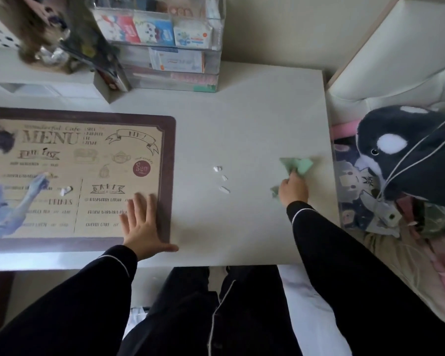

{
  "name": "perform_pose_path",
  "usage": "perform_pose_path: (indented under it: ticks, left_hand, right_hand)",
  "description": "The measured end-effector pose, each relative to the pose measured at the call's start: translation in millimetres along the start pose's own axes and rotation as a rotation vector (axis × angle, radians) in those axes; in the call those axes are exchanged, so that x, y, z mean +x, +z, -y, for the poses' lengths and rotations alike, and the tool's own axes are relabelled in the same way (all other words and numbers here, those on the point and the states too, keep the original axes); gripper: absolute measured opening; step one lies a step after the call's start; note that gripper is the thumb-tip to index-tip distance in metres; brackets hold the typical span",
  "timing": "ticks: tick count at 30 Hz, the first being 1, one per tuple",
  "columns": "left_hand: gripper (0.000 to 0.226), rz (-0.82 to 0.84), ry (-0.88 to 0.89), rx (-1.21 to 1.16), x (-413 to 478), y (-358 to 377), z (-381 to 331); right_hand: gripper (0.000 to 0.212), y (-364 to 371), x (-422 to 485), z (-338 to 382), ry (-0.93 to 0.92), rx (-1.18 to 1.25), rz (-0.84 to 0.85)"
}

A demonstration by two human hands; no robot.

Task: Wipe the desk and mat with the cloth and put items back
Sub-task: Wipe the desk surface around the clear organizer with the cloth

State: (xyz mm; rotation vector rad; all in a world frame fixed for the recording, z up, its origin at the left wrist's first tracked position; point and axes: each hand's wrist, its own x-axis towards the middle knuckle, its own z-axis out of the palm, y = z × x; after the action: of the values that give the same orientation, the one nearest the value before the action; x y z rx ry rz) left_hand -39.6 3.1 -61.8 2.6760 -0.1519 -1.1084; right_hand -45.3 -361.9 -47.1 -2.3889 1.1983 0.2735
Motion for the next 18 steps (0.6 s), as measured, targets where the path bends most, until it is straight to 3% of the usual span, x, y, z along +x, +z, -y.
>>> perform_pose_path:
  ticks: [2,7,12,15,18]
  left_hand:
    - [0.167,0.07,-0.034,0.047,2,-2,-3]
    - [0.169,0.153,-0.087,0.053,4,-11,-12]
    - [0.168,0.194,-0.102,0.047,2,-16,-14]
    - [0.17,0.194,-0.108,0.038,1,-16,-14]
    - [0.17,0.188,-0.099,0.03,2,-15,-12]
  right_hand:
    - [0.055,27,-7,27,-0.068,-0.136,0.028]
    - [0.05,93,-78,116,-0.344,-0.121,0.161]
    - [0.045,103,-117,166,-0.528,0.236,0.497]
    - [0.043,68,-95,154,-0.451,0.479,0.323]
    - [0.04,23,-53,99,-0.34,0.457,0.022]
